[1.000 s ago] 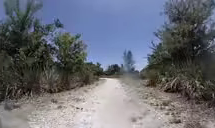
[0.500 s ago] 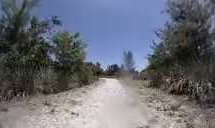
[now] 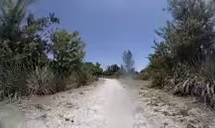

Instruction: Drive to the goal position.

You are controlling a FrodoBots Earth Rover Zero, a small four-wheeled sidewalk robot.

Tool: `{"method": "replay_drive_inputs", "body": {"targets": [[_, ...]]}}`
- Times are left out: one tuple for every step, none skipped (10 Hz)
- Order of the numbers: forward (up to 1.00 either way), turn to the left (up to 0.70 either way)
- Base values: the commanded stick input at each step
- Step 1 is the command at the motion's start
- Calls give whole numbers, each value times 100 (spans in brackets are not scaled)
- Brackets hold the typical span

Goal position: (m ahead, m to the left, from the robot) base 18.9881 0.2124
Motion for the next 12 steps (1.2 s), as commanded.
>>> {"method": "replay_drive_inputs", "body": {"targets": [[45, 0], [45, 0], [45, 0], [45, 0], [45, 0], [45, 0], [45, 0], [45, 0], [45, 0], [45, 0], [45, 0], [45, 0]]}}
